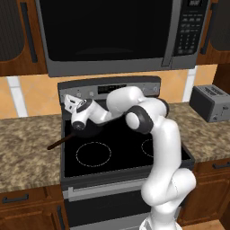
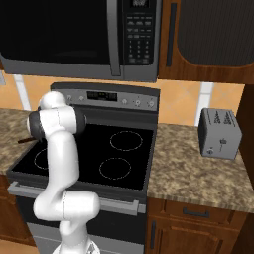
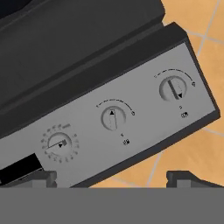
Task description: Turn off the rear left burner of the stove.
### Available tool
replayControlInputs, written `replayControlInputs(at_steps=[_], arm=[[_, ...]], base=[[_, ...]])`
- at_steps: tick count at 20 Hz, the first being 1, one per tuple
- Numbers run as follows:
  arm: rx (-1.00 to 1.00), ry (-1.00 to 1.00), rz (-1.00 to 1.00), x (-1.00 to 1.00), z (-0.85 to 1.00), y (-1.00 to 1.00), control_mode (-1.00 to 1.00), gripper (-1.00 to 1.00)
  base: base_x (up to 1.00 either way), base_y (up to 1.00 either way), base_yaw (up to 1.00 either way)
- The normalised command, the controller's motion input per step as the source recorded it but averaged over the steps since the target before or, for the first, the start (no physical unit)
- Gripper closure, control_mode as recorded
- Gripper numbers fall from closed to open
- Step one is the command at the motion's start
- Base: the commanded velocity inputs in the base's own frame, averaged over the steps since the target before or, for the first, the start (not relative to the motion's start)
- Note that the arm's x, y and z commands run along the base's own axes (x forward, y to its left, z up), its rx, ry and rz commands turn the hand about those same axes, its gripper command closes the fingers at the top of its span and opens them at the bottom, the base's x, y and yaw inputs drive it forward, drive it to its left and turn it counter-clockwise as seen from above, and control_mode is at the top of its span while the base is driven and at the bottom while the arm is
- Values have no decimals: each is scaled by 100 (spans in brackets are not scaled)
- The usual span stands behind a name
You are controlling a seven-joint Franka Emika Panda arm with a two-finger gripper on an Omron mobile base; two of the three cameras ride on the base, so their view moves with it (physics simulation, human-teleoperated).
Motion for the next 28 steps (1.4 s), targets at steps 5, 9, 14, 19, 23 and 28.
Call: replayControlInputs(at_steps=[5, 9, 14, 19, 23, 28], arm=[[0, -1, 0, 29, -3, 0, -100, -100], [0, 0, 0, 32, 0, 0, -100, -100], [0, 0, 0, 35, 0, 2, -100, -100], [0, 0, 0, 34, 0, 6, -100, -100], [0, 0, 0, 32, -8, 13, -100, -100], [0, -1, 0, 19, -14, 12, -100, -100]], base=[[0, 0, 0], [0, 0, 0], [0, 0, 0], [0, 0, 0], [0, 0, 0], [0, 0, 0]])
